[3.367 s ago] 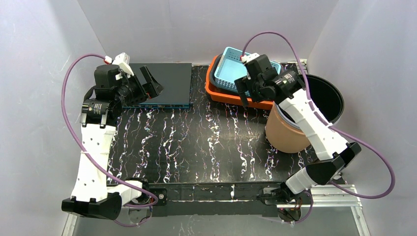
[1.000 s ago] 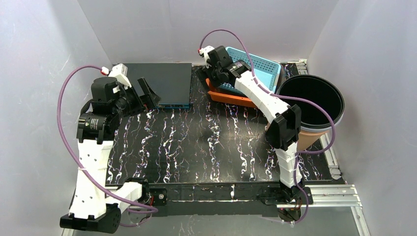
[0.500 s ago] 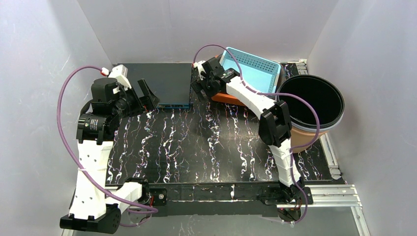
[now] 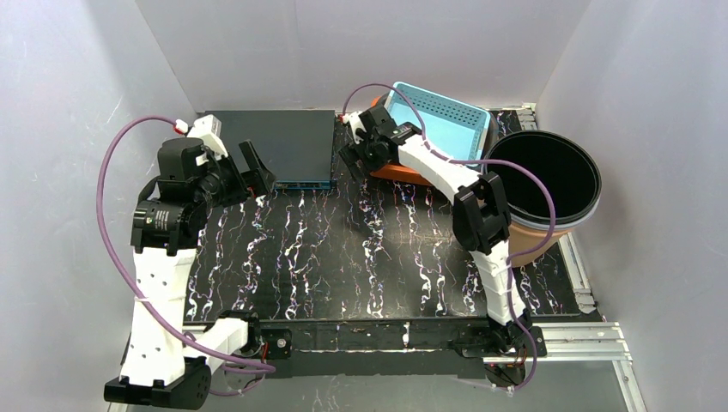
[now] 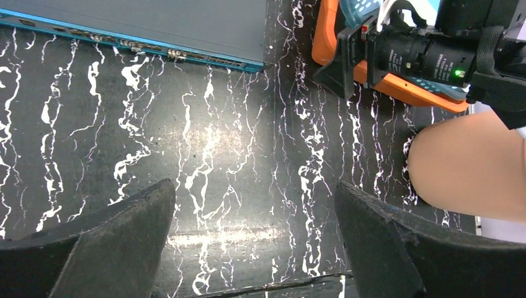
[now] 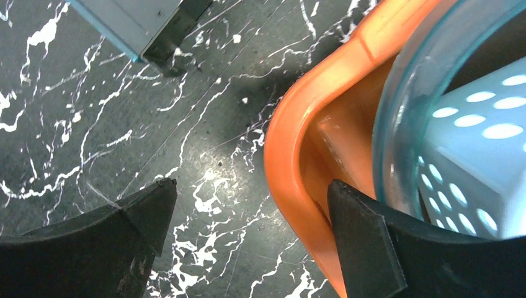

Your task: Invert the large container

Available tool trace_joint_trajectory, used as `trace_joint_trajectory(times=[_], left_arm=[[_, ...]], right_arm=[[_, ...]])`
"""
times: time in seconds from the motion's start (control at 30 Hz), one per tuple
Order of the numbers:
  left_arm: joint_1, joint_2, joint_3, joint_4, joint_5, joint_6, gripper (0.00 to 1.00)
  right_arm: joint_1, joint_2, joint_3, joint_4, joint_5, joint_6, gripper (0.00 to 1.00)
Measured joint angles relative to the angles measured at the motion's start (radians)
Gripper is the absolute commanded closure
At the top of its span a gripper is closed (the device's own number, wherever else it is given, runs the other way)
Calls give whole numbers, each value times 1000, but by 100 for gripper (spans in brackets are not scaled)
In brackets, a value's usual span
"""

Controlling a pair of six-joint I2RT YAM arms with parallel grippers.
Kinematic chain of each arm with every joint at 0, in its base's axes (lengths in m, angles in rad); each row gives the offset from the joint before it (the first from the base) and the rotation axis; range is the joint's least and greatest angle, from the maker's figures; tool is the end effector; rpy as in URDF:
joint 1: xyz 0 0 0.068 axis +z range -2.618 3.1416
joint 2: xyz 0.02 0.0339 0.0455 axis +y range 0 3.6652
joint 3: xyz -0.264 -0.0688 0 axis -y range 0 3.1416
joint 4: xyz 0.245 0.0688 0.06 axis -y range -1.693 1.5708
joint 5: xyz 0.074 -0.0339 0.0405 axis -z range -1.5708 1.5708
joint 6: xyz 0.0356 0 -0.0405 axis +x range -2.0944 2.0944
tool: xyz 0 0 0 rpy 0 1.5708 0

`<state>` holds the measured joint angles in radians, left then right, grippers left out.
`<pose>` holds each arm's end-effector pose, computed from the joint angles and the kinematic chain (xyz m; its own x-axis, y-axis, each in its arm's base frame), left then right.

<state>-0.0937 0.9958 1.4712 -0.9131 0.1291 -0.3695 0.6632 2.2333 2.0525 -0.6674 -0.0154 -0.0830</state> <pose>0.1646 -0.0201 0.4542 -0.4690 -0.3157 -0.8249 0.0424 0.9248 -0.3780 0.3989 0.3124 0.2544 -0.5374 -0.5250 -0.6600 -0.6705 0.7407 -0.0433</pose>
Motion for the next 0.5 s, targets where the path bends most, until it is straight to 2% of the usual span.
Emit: trace_joint_trajectory(times=[0.27,0.5], left_arm=[[0,-11,0,-11,-24,11,2],[0,5,0,-12,-27,10,2]], right_arm=[[8,-179,-317,161,-147,-61,3],[58,-270,-453,203,-179,-91,1]])
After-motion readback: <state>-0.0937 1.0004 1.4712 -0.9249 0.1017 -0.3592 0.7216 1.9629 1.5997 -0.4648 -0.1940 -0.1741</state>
